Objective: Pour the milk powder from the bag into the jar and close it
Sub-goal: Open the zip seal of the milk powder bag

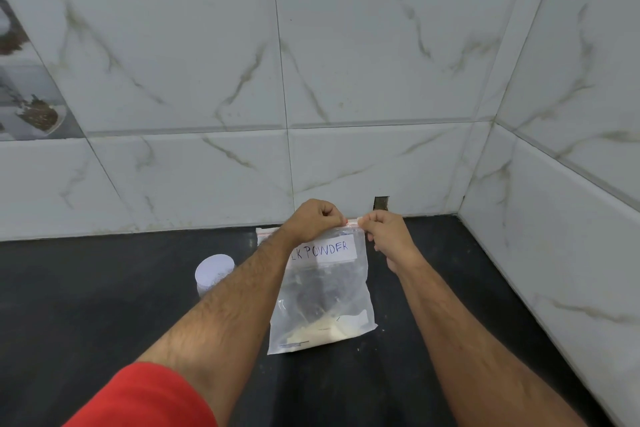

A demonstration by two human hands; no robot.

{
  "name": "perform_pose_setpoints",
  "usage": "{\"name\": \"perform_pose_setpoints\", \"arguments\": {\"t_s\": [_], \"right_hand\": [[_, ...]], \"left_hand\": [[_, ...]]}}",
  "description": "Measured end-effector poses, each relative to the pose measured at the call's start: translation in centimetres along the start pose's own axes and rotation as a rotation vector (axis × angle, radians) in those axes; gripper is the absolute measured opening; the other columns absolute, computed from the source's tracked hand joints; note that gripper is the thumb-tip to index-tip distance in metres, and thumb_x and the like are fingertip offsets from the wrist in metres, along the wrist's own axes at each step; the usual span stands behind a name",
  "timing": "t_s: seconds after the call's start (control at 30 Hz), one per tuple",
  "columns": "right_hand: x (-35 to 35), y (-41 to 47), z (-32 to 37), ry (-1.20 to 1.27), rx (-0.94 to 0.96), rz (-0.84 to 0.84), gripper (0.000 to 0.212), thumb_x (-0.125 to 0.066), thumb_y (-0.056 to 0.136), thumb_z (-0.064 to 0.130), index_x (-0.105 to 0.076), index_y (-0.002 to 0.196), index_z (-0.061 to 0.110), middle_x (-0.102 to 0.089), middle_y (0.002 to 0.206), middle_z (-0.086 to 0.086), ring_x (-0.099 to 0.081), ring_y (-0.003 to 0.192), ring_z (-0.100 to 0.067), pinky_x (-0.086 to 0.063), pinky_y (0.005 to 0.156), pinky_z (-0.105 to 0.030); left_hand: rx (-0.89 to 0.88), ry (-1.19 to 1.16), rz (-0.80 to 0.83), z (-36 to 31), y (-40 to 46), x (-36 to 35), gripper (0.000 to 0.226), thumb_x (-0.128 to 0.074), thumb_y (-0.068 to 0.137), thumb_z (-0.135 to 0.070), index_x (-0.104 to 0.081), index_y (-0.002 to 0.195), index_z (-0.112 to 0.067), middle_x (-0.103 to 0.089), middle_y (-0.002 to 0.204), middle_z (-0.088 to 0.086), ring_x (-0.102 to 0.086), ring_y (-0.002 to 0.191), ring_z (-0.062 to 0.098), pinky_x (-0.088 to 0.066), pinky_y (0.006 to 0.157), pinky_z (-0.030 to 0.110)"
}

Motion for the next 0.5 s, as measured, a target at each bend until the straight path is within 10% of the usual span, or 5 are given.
{"name": "perform_pose_setpoints", "arguments": {"t_s": [0.5], "right_hand": [[1.2, -0.5, -0.2, -0.067, 0.02, 0.015, 0.01, -0.062, 0.094, 0.014, -0.065, 0.085, 0.009, -0.062, 0.078, -0.004, -0.052, 0.069, -0.012, -0.041, 0.056, -0.024]], "left_hand": [[0.04, 0.057, -0.022, 1.0, -2.0, 2.8, 0.014, -0.074, 0.084, -0.02, -0.072, 0.074, -0.01, -0.076, 0.093, 0.002, -0.068, 0.087, 0.008, -0.053, 0.086, 0.026]]}}
Point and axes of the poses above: each hand's wrist, its own y-axis towards the middle knuckle, its own x-axis out of the back of the hand, z = x × y, the point moved 1 cm from there along y, towards the middle knuckle
